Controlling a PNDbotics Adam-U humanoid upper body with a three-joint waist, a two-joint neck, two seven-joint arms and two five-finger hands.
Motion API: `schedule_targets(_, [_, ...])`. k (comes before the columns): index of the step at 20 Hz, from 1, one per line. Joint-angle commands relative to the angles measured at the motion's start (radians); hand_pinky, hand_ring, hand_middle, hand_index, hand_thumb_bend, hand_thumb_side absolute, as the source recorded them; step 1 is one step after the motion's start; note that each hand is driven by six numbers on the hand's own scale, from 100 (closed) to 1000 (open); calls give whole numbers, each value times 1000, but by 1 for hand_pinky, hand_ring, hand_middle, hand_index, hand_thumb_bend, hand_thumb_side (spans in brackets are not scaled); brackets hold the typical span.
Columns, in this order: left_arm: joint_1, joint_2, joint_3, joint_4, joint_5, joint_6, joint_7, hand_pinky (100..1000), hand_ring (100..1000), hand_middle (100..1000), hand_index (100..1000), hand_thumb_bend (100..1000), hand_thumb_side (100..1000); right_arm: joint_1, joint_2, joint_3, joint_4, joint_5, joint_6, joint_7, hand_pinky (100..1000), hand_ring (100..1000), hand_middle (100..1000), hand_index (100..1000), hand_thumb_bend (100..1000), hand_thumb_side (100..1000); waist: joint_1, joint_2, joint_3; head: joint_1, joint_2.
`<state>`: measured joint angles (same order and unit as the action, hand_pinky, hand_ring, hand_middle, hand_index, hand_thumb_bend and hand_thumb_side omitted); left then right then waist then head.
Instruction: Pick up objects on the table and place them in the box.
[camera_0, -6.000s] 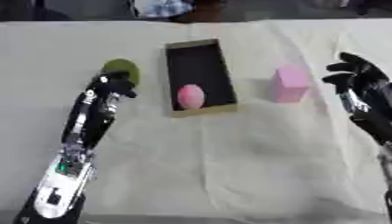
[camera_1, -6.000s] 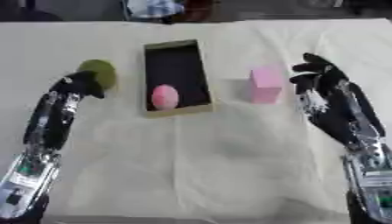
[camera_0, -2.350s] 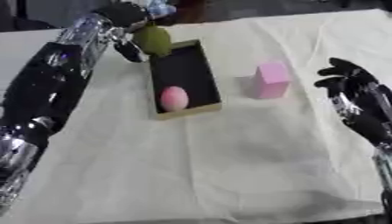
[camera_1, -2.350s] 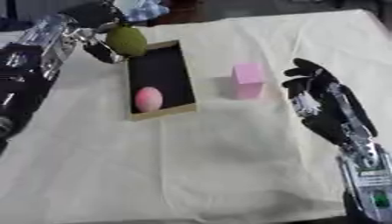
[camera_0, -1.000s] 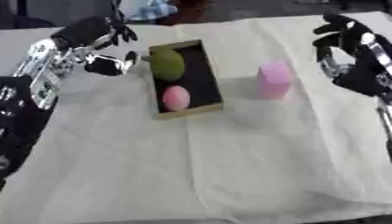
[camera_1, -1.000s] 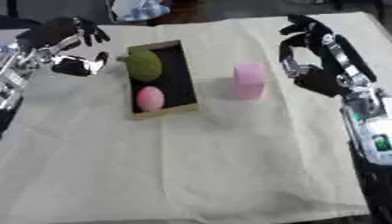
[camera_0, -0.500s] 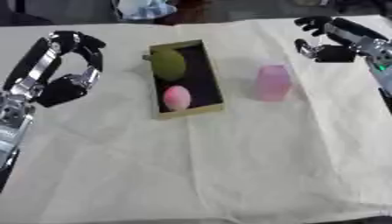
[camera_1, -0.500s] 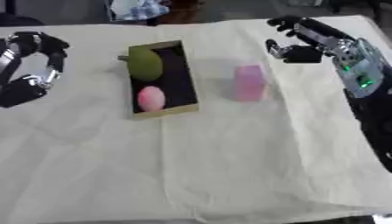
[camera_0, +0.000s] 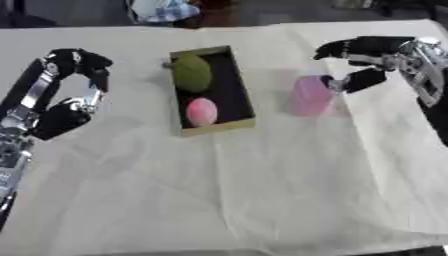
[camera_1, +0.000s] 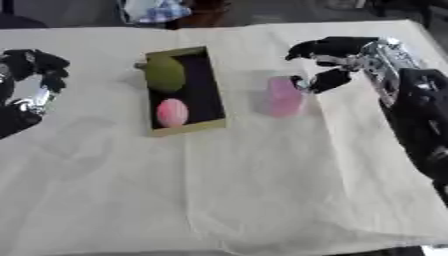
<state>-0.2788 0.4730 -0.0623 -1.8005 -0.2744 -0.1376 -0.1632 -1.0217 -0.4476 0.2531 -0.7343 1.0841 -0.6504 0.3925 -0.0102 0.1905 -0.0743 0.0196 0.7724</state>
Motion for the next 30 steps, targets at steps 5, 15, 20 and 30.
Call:
schedule_targets(5, [5, 4, 12, -6, -4, -2, -14, 704, 532, 551, 732, 100, 641, -17, -28, 34, -45, -1, -64, -6, 903, 986, 981, 1000, 100, 869, -19, -26, -3, 1, -2])
schedule_targets(15, [11, -6, 10, 2, -4, -5, -22, 704, 532, 551, 731, 100, 633, -8, -1, 56, -52, 86, -79, 30, 901, 984, 948, 1000, 100, 732, -17, -26, 0, -2, -2])
schedule_targets(20, [12, -10, 9, 1, -3, -6, -25, 704, 532, 551, 731, 100, 633, -11, 7, 41, -41, 97, -79, 11, 900, 979, 941, 1000, 100, 740, -15, -27, 0, -5, -2])
schedule_targets(30, [18, -12, 12, 7, -1, -5, -26, 704, 531, 550, 729, 100, 637, -5, -34, 34, -115, -15, -64, 9, 895, 964, 921, 1000, 100, 952, -17, -28, -5, -6, -2])
